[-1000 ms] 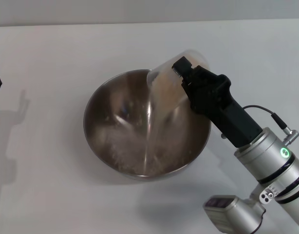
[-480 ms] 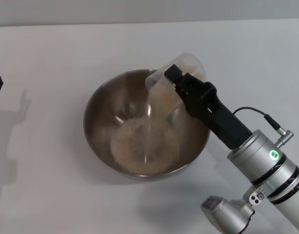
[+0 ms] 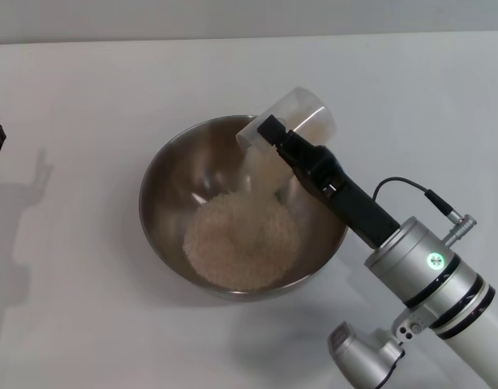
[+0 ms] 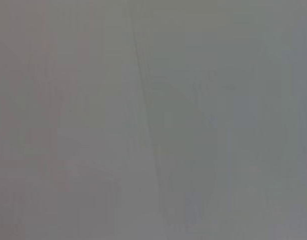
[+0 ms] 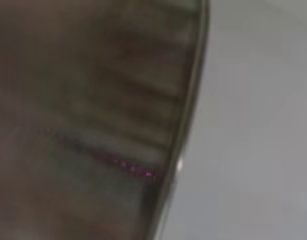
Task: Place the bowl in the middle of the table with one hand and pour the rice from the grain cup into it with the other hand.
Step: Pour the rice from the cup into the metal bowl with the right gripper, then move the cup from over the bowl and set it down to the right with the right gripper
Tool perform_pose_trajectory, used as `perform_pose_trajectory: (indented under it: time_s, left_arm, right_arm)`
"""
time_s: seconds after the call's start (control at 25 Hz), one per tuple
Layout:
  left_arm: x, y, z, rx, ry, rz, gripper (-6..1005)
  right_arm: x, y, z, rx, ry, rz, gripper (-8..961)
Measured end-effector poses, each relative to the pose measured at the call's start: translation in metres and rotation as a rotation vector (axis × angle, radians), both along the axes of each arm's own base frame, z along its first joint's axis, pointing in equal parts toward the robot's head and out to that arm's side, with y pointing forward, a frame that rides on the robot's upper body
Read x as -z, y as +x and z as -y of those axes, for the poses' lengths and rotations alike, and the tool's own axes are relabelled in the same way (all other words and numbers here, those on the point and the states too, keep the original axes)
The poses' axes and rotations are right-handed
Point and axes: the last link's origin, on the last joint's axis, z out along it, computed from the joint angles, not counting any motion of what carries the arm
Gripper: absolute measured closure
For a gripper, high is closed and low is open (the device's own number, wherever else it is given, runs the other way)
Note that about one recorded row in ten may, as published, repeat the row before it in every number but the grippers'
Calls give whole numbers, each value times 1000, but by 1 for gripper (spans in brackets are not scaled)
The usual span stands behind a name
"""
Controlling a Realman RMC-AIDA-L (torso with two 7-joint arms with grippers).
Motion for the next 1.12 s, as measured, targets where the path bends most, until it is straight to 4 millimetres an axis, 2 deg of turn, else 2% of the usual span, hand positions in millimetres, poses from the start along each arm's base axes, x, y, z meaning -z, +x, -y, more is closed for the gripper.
perform_pose_trajectory:
  time_s: [1.12]
  left_arm:
    - [0,0,0,-2,-2,0,181]
  right_arm:
    - [18,-9,9,-146,228,371,940]
